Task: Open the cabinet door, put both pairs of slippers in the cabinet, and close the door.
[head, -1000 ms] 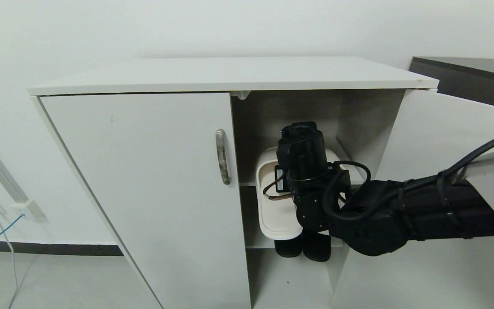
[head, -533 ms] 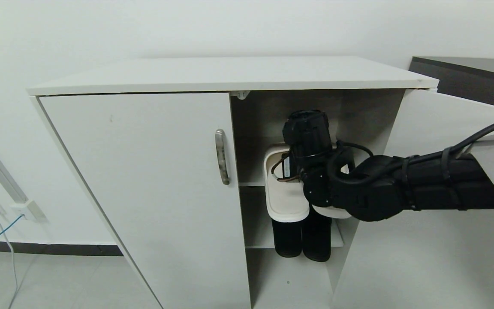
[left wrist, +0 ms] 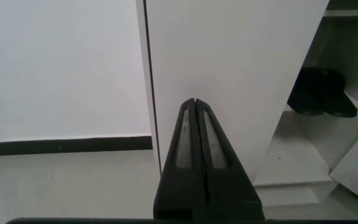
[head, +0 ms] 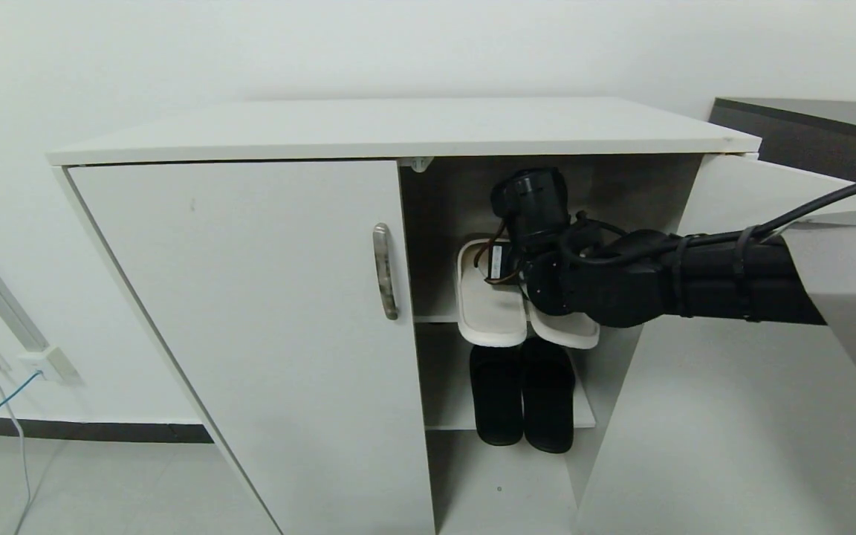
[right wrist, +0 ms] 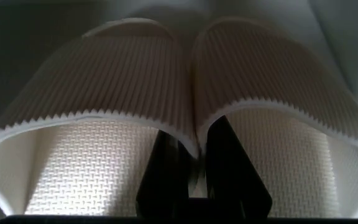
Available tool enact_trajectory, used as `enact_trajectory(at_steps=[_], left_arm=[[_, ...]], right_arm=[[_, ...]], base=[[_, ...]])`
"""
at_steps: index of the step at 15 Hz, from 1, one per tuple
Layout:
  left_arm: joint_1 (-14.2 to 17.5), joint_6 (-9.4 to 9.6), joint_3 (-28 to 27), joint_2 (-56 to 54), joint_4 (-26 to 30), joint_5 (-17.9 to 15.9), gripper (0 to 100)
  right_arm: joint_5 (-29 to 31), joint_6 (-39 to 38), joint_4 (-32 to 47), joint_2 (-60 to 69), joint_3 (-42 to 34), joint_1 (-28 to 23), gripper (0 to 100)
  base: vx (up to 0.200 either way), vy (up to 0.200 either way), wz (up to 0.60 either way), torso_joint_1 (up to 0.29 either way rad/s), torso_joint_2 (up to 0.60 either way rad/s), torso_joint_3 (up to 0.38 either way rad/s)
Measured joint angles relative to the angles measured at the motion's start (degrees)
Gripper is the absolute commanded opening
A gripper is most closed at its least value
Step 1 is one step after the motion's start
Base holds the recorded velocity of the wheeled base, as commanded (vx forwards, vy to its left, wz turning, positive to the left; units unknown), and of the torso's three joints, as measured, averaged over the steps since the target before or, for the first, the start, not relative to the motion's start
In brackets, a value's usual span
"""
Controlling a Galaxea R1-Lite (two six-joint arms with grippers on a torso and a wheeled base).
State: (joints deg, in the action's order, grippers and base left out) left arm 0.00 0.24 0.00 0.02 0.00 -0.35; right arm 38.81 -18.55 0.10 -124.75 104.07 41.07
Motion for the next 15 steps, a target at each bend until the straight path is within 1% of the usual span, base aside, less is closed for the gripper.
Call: enact_trajectory(at_steps=[6, 11, 15], left_arm=[[0.0, -0.04, 0.0, 0.0, 0.0, 0.1, 0], [0.0, -0.06, -0.1, 0.0, 0.0, 0.1, 0], [0.0, -0.06, 0.0, 0.0, 0.0, 0.2, 0]], right_arm=[[0.3, 5.4, -3.2, -4.4, 5.8, -2.0, 0], [0.2, 6.5, -2.8, -6.9, 9.0, -3.3, 0], [0.1, 6.5, -2.3, -7.8, 9.6, -3.8, 0]], base=[[0.000, 0.000, 0.00, 0.000, 0.00, 0.000], [0.000, 0.000, 0.00, 0.000, 0.00, 0.000], [0.000, 0.000, 0.00, 0.000, 0.00, 0.000]])
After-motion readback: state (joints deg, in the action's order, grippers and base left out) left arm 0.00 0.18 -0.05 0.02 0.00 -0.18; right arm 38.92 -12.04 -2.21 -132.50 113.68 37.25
